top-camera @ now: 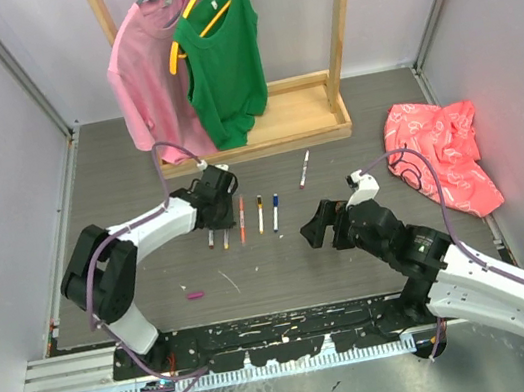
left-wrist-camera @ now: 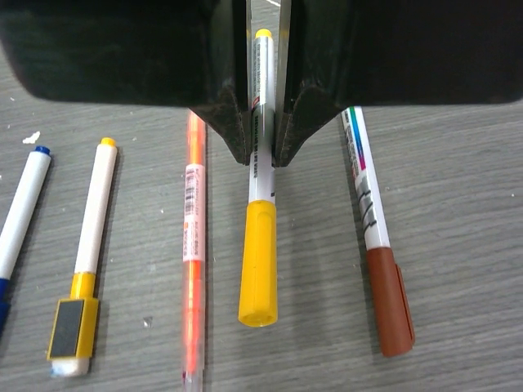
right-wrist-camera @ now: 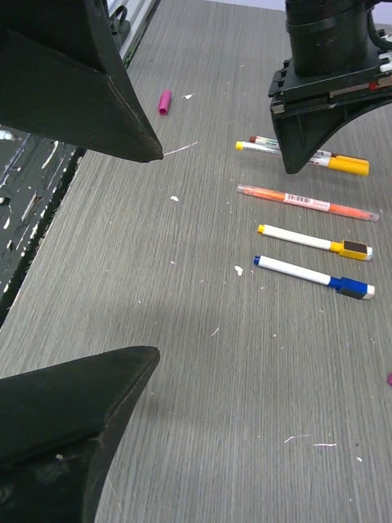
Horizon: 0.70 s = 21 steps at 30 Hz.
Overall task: Insert the pens into the pen caps
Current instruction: Place the pen at the center of the board.
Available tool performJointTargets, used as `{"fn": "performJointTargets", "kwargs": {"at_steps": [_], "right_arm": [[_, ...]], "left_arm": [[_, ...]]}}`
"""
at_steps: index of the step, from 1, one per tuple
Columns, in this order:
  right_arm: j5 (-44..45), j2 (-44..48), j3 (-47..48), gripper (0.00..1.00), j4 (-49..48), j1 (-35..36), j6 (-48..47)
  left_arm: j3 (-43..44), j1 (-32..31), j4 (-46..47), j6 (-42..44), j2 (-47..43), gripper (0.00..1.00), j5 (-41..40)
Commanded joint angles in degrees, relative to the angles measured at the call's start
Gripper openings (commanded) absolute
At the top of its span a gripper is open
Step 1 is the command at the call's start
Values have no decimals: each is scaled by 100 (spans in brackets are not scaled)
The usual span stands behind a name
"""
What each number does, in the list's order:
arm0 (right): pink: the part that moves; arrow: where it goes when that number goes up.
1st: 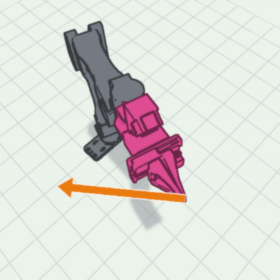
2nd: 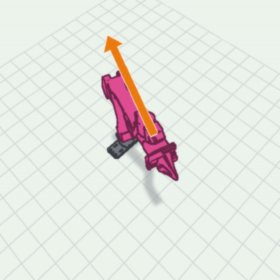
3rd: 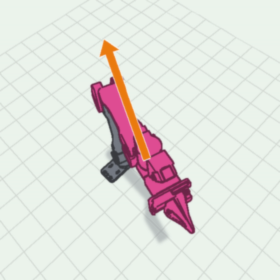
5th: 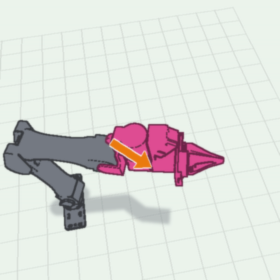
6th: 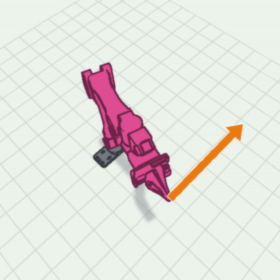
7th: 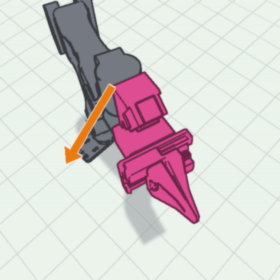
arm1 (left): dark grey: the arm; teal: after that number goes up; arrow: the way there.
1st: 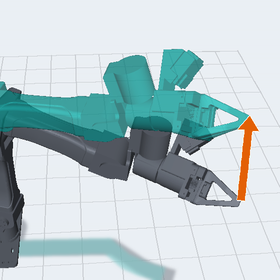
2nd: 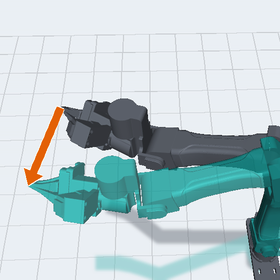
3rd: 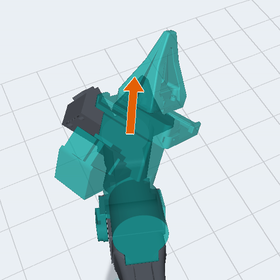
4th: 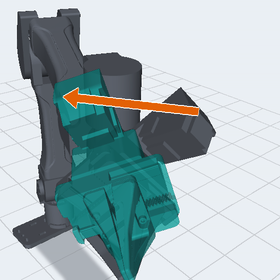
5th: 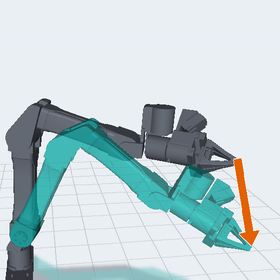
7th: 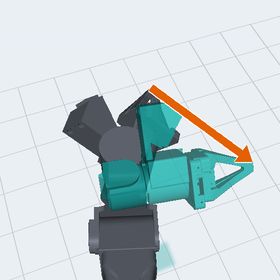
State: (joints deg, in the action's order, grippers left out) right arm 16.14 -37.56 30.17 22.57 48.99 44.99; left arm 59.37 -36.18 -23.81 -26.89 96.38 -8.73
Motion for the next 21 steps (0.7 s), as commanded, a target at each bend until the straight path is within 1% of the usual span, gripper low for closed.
{"fn": "performJointTargets", "kwargs": {"at_steps": [1, 6, 11, 21], "right_arm": [[-3, 82, -10, 100, -104, -13, 104], [-57, 56, -19, 100, -104, -9, 114], [-65, 56, -53, 100, -106, -12, 150], [-119, 21, -99, 100, -165, -14, 158]], "left_arm": [[366, 79, 224, 43, 171, 0, -192], [555, 153, 154, 70, 401, 0, -191], [630, 163, 22, 68, 473, 3, -284], [522, 197, 114, 28, 574, 11, -89]]}}
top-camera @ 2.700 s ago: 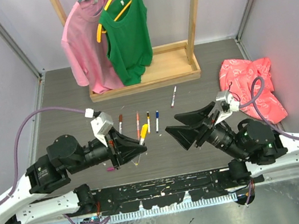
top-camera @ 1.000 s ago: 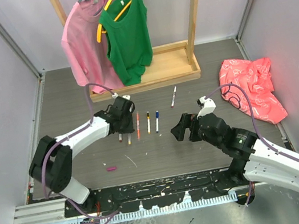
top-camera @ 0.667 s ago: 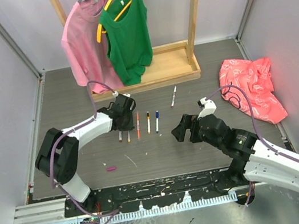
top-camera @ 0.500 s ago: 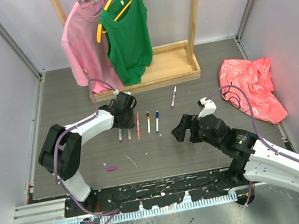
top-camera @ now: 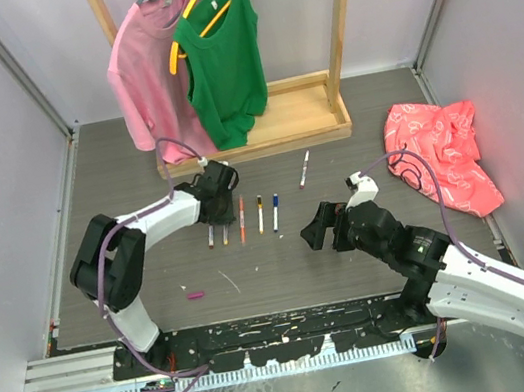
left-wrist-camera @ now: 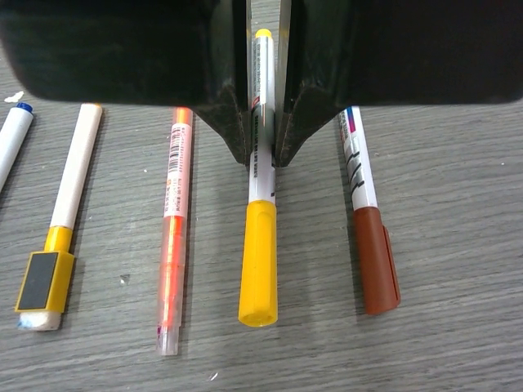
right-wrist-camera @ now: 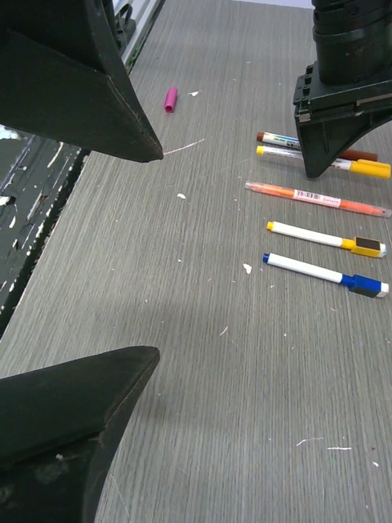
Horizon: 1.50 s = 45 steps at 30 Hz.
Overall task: Insert the pens into the pen caps
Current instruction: Place the pen at the center of the board, then pick up the pen from the center of the board.
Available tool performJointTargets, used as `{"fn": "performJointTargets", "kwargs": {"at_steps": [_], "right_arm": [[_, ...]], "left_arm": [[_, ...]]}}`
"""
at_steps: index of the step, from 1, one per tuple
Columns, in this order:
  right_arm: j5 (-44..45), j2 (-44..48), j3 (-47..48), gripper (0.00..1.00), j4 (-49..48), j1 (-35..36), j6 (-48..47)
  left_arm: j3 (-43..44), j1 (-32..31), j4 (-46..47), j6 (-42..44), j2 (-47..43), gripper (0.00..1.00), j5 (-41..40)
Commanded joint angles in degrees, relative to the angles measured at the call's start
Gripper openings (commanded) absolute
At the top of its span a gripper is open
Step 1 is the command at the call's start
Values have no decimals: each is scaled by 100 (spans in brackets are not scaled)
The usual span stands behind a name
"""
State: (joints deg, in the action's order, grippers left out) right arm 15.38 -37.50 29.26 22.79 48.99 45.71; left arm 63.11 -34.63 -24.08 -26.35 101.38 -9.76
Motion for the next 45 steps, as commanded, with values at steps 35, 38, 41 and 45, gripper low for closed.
{"fn": "performJointTargets", "kwargs": {"at_steps": [35, 38, 41, 45], "right_arm": [[495, -398, 974, 94, 816, -13, -400], [702, -796, 1338, 87, 995, -13, -583], [840, -1593, 1807, 81, 1151, -33, -995], [932, -2617, 2406, 76, 1229, -239, -1327]], "left_arm": [[157, 185, -508, 813, -3356, 38, 699], [-245, 185, -680, 982, -4183, 42, 757], [-768, 185, -712, 1081, -5059, 47, 935], [-988, 185, -1166, 1221, -5888, 48, 949]]}}
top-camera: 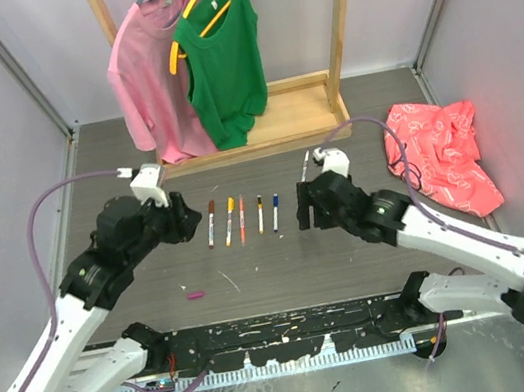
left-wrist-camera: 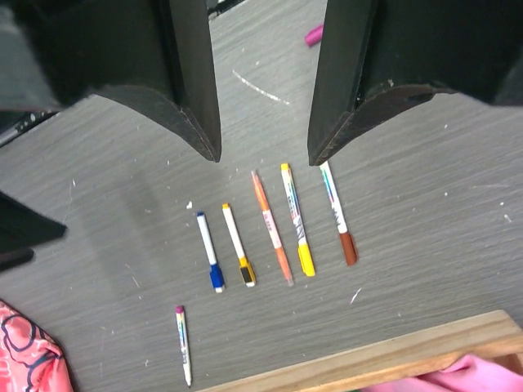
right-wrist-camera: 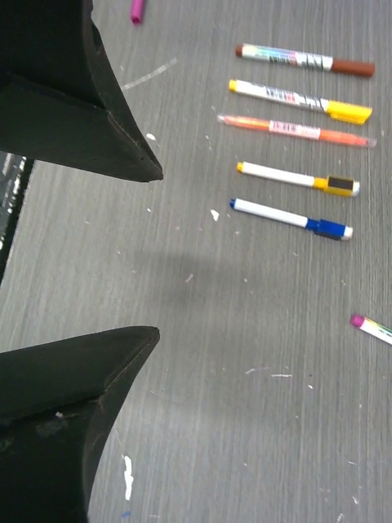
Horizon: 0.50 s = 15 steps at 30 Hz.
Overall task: Insert the pens into the pen caps
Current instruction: Pick up the pen from the center of the board.
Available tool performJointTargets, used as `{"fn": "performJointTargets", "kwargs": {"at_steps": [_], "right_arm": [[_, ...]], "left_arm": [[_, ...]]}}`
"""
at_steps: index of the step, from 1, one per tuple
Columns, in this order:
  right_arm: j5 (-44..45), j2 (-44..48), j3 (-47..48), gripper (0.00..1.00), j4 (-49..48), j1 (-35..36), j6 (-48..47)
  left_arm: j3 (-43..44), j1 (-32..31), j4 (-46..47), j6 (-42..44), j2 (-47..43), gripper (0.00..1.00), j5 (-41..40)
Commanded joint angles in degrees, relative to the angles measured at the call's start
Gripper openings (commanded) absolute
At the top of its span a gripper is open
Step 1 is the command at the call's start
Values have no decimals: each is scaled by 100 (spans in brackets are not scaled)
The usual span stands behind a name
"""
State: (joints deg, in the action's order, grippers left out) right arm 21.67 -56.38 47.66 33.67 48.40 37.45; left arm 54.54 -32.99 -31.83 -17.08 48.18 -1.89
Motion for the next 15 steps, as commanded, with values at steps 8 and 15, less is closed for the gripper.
{"fn": "performJointTargets", "kwargs": {"at_steps": [8, 15], "right_arm": [[-267, -2357, 1401, 66, -528, -1201, -864], [-794, -3702, 2143, 61, -976, -2004, -1012]], "left_arm": [[-398, 21, -1180, 323, -1618, 49, -350], [-342, 21, -1413, 190, -1663, 50, -732]]}}
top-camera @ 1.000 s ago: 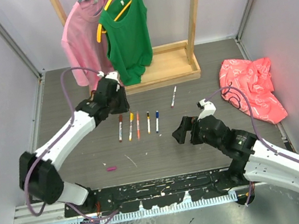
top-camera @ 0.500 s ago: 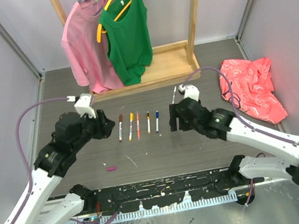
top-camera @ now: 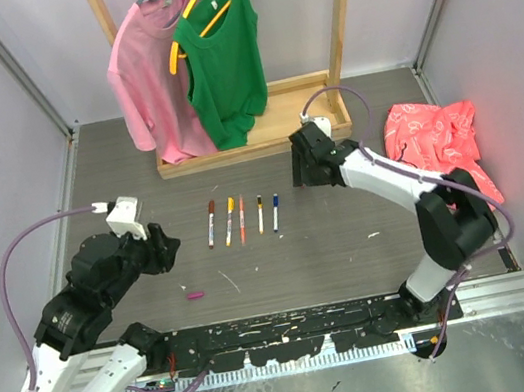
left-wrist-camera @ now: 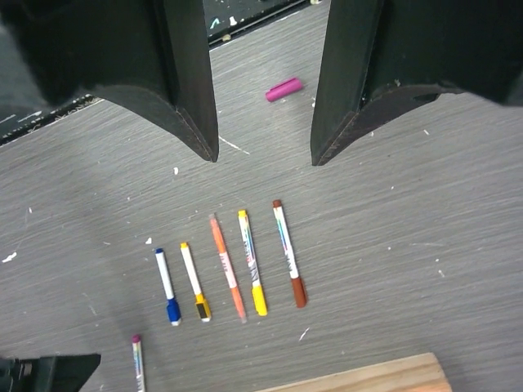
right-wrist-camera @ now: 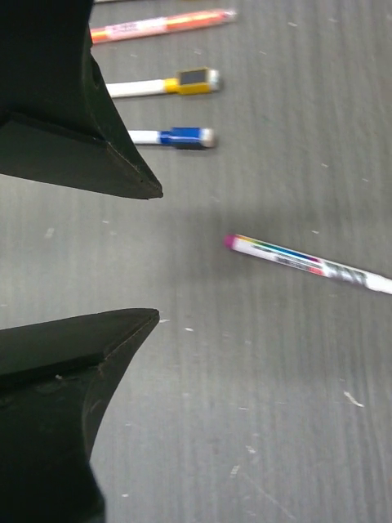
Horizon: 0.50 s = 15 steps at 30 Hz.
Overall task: Insert the pens into the pen caps
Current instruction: Pick up the pen from the center of the board.
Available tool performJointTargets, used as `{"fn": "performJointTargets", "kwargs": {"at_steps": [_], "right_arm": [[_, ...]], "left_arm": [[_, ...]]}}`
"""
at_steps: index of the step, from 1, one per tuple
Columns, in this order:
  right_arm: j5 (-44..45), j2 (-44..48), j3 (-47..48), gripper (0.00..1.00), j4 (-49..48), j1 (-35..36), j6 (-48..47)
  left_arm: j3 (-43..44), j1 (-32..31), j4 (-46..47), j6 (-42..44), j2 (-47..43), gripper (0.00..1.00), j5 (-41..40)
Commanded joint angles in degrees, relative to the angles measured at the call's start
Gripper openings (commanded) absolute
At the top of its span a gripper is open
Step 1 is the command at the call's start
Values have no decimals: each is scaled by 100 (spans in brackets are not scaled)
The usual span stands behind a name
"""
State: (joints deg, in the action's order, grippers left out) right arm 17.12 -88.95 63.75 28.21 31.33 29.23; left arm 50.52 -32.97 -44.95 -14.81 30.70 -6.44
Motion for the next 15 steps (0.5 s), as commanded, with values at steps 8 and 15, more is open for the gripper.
{"fn": "performJointTargets", "kwargs": {"at_steps": [8, 15], "right_arm": [[-353, -1968, 1668, 57, -350, -720, -364], [-200, -2665, 2223, 48, -274, -812, -384]], "left_arm": [[325, 20, -467, -200, 138, 51, -280], [269, 20, -630, -438, -157, 51, -350]]}}
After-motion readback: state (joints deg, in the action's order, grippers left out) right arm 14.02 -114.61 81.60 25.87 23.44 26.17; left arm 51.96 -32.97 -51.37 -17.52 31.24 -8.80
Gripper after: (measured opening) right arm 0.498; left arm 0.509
